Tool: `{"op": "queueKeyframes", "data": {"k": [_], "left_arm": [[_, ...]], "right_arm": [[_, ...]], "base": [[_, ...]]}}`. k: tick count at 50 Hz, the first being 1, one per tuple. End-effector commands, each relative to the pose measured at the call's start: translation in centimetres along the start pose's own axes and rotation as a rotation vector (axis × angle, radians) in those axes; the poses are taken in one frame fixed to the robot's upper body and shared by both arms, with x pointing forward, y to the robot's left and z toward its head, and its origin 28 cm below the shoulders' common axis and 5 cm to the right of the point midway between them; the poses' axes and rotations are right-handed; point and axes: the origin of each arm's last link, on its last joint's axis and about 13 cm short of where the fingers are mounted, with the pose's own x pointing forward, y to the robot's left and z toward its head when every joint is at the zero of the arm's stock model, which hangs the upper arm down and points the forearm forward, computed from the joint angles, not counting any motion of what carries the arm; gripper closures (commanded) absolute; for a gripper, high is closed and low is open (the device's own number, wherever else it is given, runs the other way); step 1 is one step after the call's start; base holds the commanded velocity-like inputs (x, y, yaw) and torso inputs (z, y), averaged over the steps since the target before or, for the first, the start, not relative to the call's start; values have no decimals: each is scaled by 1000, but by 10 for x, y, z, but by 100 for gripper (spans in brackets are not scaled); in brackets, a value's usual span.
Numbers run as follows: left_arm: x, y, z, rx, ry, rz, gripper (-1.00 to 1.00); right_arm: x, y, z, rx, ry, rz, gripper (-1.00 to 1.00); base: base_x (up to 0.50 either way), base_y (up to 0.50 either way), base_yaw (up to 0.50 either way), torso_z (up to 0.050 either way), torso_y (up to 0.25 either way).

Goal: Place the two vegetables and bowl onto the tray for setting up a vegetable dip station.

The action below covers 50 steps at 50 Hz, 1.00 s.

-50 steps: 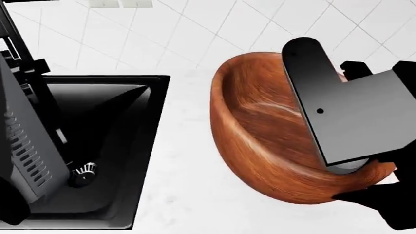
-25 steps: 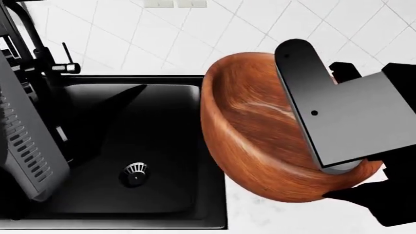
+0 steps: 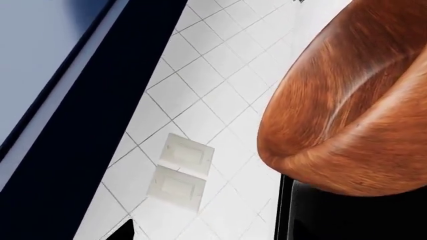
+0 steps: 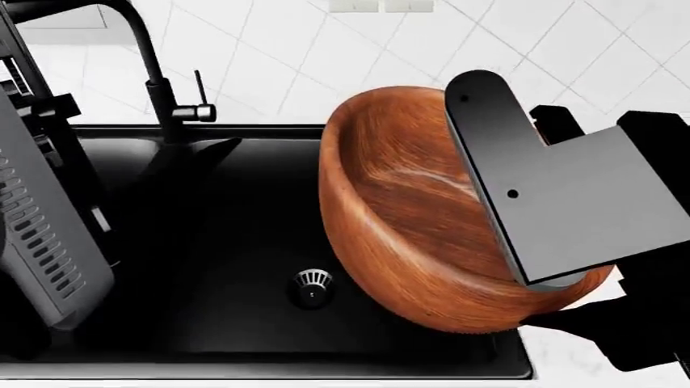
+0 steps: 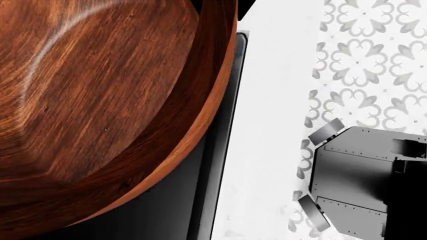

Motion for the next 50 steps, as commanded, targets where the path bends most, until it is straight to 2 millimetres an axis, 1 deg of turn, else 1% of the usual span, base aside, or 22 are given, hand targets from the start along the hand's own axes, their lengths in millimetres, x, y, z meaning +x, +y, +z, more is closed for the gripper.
{"op": "queueKeyframes", "data": {"k": [1, 14, 19, 22, 32, 50], "left_arm": [[0, 0, -1, 0, -2, 3, -100], [-3, 2, 1, 5, 6, 14, -100], [-3, 1, 0, 5, 4, 17, -100], [-4, 1, 1, 5, 3, 19, -100], [-4, 1, 0, 4, 5, 23, -100], [-3, 2, 0, 4, 3, 26, -100]], "right_arm": [[-1, -1, 1, -29, -12, -24, 100], [-3, -4, 3, -58, -26, -47, 100], [-4, -4, 5, -61, -54, -62, 100], [-4, -2, 7, -97, -90, -69, 100], [-1, -4, 6, -95, -90, -76, 100], [2, -9, 6, -98, -108, -87, 100]], "base": [[-8, 500, 0, 0, 10], [-10, 500, 0, 0, 0], [-9, 500, 0, 0, 0], [-64, 500, 0, 0, 0], [-69, 500, 0, 0, 0], [34, 500, 0, 1, 1]]}}
